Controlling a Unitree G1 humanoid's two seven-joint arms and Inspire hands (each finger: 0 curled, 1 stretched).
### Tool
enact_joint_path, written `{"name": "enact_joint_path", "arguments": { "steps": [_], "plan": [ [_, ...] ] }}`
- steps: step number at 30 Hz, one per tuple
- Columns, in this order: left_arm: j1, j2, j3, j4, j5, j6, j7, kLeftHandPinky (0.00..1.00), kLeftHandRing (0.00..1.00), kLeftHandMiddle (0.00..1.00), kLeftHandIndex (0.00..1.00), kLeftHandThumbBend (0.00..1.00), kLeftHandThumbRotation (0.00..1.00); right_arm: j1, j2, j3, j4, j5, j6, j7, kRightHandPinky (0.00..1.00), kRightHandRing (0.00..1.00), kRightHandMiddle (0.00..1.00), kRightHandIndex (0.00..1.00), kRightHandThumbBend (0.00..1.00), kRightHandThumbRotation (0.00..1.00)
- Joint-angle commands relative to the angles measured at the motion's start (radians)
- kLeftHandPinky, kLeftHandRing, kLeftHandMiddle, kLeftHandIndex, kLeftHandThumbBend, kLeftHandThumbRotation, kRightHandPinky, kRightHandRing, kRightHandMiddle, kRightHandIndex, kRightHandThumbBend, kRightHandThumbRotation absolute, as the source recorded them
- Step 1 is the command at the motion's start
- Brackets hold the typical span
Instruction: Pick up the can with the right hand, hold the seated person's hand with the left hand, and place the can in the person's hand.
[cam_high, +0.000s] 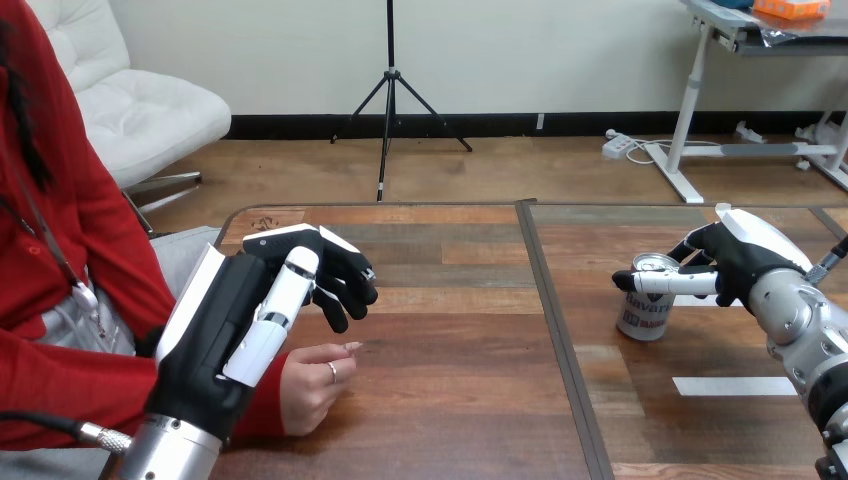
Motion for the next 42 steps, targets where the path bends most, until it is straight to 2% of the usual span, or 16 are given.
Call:
{"name": "enact_joint_path", "arguments": {
  "steps": [1, 9, 19, 27, 42],
  "plan": [
    [-0.058, 0.013, 0.017, -0.037, 0.002, 0.001, 0.008, 0.34, 0.43, 0.46, 0.43, 0.00, 0.95, -0.042, 0.000, -0.011, -0.022, 0.010, -0.025, -0.031, 0.58, 0.65, 0.68, 0.67, 1.00, 0.62],
    [-0.058, 0.015, 0.018, -0.044, 0.003, 0.009, 0.009, 0.34, 0.43, 0.46, 0.43, 0.00, 0.95, -0.046, -0.001, -0.012, -0.023, 0.009, -0.032, -0.034, 0.58, 0.66, 0.69, 0.71, 1.00, 0.62],
    [-0.061, 0.018, 0.017, -0.044, 0.008, 0.010, 0.010, 0.34, 0.43, 0.46, 0.43, 0.00, 0.95, -0.051, -0.004, 0.001, -0.024, -0.006, -0.040, -0.035, 0.65, 0.75, 0.76, 0.78, 1.00, 0.66],
    [-0.062, 0.019, 0.018, -0.044, 0.010, 0.006, 0.009, 0.34, 0.43, 0.46, 0.43, 0.00, 0.94, -0.053, -0.001, -0.004, -0.024, -0.001, -0.037, -0.026, 0.68, 0.78, 0.79, 0.80, 1.00, 0.65],
    [-0.063, 0.020, 0.021, -0.044, 0.012, 0.004, 0.010, 0.34, 0.43, 0.46, 0.43, 0.00, 0.94, -0.058, 0.005, -0.018, -0.021, 0.022, -0.022, 0.022, 0.61, 0.68, 0.72, 0.77, 1.00, 0.49]
  ]
}}
